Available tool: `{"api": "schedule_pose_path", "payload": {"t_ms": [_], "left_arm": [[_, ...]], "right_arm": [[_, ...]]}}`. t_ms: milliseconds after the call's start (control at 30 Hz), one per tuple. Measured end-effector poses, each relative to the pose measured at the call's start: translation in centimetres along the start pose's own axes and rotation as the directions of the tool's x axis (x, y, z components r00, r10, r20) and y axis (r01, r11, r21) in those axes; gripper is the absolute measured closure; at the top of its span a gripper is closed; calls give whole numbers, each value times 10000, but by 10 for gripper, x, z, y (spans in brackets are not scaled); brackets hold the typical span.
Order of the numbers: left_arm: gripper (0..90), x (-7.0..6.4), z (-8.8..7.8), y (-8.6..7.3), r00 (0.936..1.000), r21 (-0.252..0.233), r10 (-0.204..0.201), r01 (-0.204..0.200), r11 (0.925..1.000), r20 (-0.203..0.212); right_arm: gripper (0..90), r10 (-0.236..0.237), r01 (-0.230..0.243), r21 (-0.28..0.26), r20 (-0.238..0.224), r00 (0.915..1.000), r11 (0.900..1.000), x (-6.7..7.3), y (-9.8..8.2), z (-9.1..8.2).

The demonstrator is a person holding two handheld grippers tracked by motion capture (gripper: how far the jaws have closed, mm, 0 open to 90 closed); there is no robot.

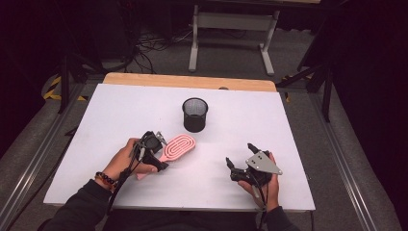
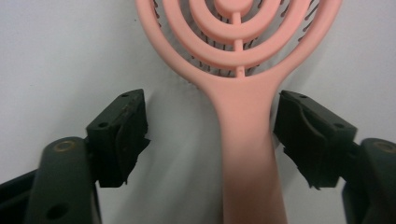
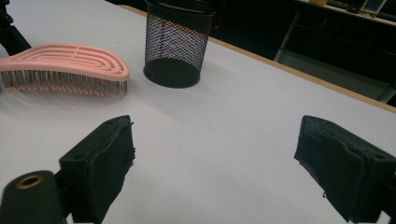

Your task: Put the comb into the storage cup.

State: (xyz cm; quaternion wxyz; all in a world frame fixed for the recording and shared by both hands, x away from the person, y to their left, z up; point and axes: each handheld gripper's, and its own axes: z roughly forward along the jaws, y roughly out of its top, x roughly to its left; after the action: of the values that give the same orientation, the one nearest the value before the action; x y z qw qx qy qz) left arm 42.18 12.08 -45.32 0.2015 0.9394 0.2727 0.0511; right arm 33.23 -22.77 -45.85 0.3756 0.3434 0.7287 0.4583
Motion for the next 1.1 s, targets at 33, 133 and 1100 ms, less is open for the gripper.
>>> {"api": "schedule_pose_path", "payload": {"t_ms": [33,133,1100], "left_arm": [[305,1,0,0,10000,-13,36,-36,10000,-6],[402,1,-3,-1,9998,35,206,-206,9998,25],[693,-10,-7,-17,9922,-1513,746,-893,9844,-1001]], "right_arm": [[119,-12,12,12,-11,10000,10000,0,0,0],[120,-38,39,67,-82,10000,10000,1,0,1],[112,-26,28,85,-216,9998,10000,2,-1,2]]}}
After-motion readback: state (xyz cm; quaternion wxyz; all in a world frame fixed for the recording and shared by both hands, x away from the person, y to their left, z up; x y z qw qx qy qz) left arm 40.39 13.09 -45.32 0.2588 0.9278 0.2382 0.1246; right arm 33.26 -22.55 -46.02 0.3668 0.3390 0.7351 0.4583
